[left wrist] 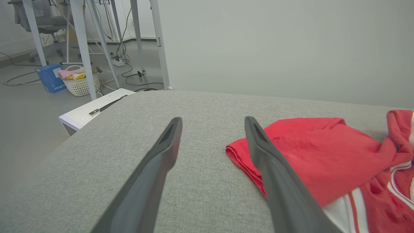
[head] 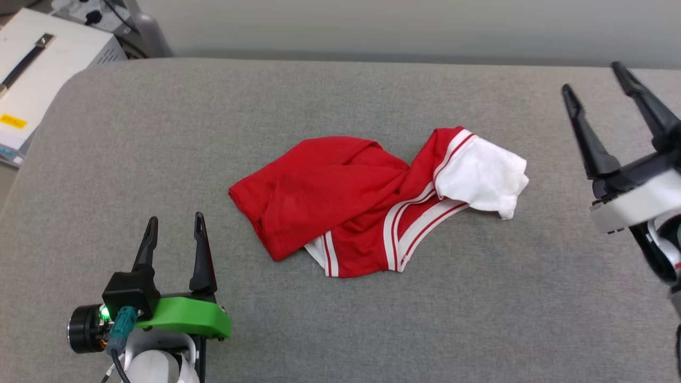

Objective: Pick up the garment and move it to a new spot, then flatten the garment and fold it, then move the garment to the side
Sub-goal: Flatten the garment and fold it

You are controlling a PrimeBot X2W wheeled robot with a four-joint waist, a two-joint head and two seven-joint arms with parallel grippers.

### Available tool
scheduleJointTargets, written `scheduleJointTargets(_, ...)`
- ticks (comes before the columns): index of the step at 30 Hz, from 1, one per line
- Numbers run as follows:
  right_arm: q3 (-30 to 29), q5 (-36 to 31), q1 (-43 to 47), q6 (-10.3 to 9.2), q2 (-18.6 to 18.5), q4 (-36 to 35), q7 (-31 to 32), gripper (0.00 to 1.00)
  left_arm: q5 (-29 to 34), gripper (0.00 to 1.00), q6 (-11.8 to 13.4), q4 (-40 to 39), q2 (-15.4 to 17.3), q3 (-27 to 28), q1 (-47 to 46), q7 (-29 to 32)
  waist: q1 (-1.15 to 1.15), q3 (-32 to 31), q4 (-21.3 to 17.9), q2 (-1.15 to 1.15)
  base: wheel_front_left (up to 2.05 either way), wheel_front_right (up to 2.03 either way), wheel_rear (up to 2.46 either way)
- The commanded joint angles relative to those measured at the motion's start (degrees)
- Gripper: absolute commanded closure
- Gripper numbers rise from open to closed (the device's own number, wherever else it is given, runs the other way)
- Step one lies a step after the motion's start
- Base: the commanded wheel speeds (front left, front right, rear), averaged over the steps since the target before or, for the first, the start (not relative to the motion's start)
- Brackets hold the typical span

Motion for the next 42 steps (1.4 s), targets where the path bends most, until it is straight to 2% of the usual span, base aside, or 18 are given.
scheduleJointTargets(1, 3.56, 2.15, -3.06, -0.04, -2.71, 1.26, 2.1, 0.0, 0.67, 0.0, -0.3, -0.24, -0.43, 0.29, -1.16, -0.32, 0.0, 1.96, 1.08, 0.0, 0.0, 0.0, 0.0)
scheduleJointTargets(6, 19.21, 14.23, -11.99, -0.04, -12.33, 2.21, 15.02, 0.0, 1.0, 0.0, -0.42, -0.93, -0.91, 0.55, -2.04, -0.33, 0.0, 3.87, 1.54, 0.0, 0.0, 0.0, 0.0)
scheduleJointTargets(7, 24.95, 18.25, -14.78, -0.04, -15.6, 1.71, 20.93, 0.0, 1.08, 0.0, -0.41, -1.17, -1.06, 0.31, -2.41, -0.33, 0.0, 4.57, 1.85, 0.0, 0.0, 0.0, 0.0)
scheduleJointTargets(9, 30.06, 21.41, -17.2, -0.04, -18.32, 1.43, 26.67, 0.0, 1.05, 0.0, -0.41, -1.4, -1.18, -0.02, -2.89, -0.33, 0.0, 5.49, 2.23, 0.0, 0.0, 0.0, 0.0)
scheduleJointTargets(13, 38.11, 26.82, -21.33, -0.04, -21.28, 1.78, 37.23, 0.0, 0.91, 0.0, -0.28, -1.81, -1.33, -0.88, -4.17, -0.33, 0.0, 7.61, 3.2, 0.0, 0.0, 0.0, 0.0)
scheduleJointTargets(18, 45.05, 29.16, -25.72, -0.04, -20.98, 4.22, 42.17, 0.0, 0.3, 0.0, 0.23, -2.27, -1.41, -2.23, -6.01, -0.33, 0.0, 10.91, 4.77, 0.0, 0.0, 0.0, 0.0)
scheduleJointTargets(25, 54.26, 30.1, -27.91, -0.04, -18.0, 14.57, 40.67, 0.0, -0.82, 0.0, 1.45, -2.04, -1.43, -4.54, -7.47, -0.33, 0.0, 13.22, 6.7, 0.0, 0.0, 0.0, 0.0)
scheduleJointTargets(28, 56.34, 31.72, -27.29, -0.04, -17.23, 17.47, 39.83, 0.0, -1.08, 0.0, 1.83, -1.74, -1.44, -5.01, -7.26, -0.33, 0.0, 12.9, 6.95, 0.0, 0.0, 0.0, 0.0)
scheduleJointTargets(29, 56.7, 31.97, -27.3, -0.04, -17.16, 17.6, 39.1, 0.73, -1.04, 0.0, 1.86, -1.59, -1.44, -5.03, -7.11, -0.33, 0.0, 12.59, 6.88, 0.0, 0.0, 0.0, 0.0)
scheduleJointTargets(30, 57.04, 32.34, -27.39, -0.04, -17.34, 17.79, 38.24, 1.0, -0.95, 0.0, 1.88, -1.35, -1.44, -4.99, -6.85, -0.33, 0.0, 12.08, 6.75, 0.0, 0.0, 0.0, 0.0)
scheduleJointTargets(35, 55.99, 35.35, -29.24, -0.04, -19.63, 16.55, 29.82, 1.0, -0.81, 0.0, 1.92, -0.66, -1.44, -4.3, -5.78, -0.33, 0.0, 9.1, 5.64, 0.0, 0.0, 0.0, 0.0)
scheduleJointTargets(42, 53.14, 37.89, -26.07, -0.04, -27.49, 10.12, 21.17, 1.0, 0.31, 0.0, 0.91, 0.28, -1.44, -2.14, -2.72, -0.33, 0.0, 3.47, 2.18, 0.0, 0.0, 0.0, 0.0)
